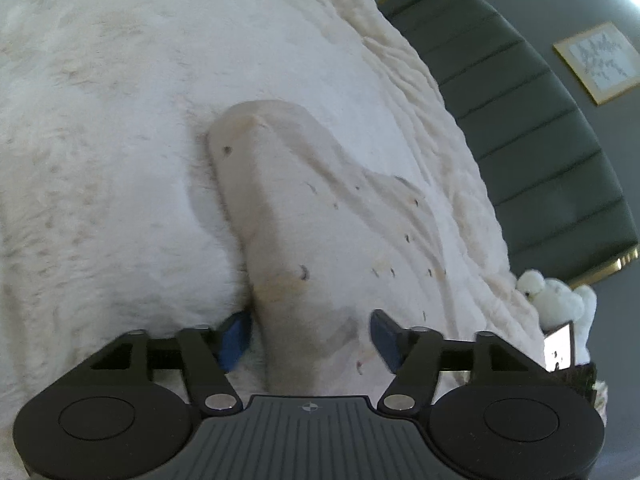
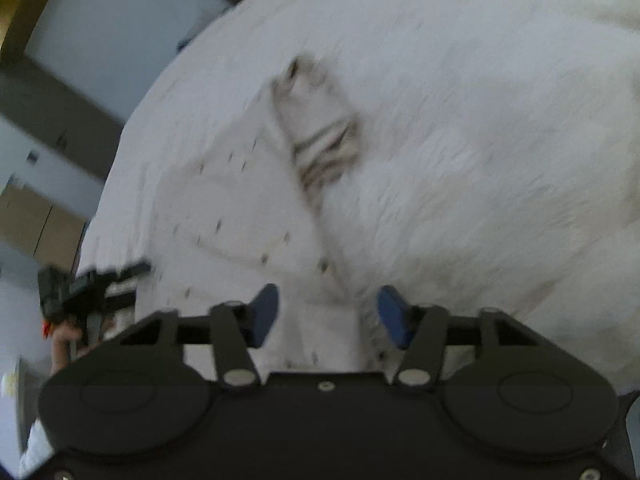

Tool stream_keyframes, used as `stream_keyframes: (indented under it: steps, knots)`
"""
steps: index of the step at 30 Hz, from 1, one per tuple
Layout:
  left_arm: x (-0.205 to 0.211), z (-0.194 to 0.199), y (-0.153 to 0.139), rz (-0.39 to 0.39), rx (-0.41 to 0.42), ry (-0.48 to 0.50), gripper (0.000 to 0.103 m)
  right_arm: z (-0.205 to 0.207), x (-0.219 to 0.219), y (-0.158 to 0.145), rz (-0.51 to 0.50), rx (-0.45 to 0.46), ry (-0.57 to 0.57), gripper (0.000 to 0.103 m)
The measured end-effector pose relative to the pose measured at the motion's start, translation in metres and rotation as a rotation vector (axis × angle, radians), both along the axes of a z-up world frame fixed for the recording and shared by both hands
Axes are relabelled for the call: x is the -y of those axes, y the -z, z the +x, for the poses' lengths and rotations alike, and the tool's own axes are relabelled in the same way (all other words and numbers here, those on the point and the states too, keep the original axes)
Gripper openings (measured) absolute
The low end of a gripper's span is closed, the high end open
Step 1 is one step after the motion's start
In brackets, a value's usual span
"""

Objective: Fold clothes

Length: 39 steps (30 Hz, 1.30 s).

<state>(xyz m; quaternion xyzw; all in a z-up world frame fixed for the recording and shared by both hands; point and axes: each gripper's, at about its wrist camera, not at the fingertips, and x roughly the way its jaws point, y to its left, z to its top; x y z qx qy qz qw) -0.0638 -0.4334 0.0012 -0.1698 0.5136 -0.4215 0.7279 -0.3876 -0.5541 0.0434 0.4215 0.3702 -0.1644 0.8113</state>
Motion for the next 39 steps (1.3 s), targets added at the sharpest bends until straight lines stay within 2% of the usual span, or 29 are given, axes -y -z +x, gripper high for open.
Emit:
stream_keyframes:
  steps: [2,3,8,39]
  knots:
    - [0.005,-0.002,-0.002,0.026,0.025,0.014,0.066,0.006,-0.002,0.003,-0.005,-0.031,-0.03,0.01]
    - [0.007,-0.003,-0.003,0.038,0.036,0.02,0.066,0.006,-0.002,0.004,-0.001,-0.034,-0.032,0.008]
    - [0.008,-0.006,-0.004,0.068,0.058,0.032,0.066,0.001,-0.001,0.006,0.017,-0.018,-0.024,0.007]
    - [0.01,-0.007,0.001,0.064,0.035,0.019,0.066,0.002,-0.001,0.008,0.036,-0.03,-0.03,0.009]
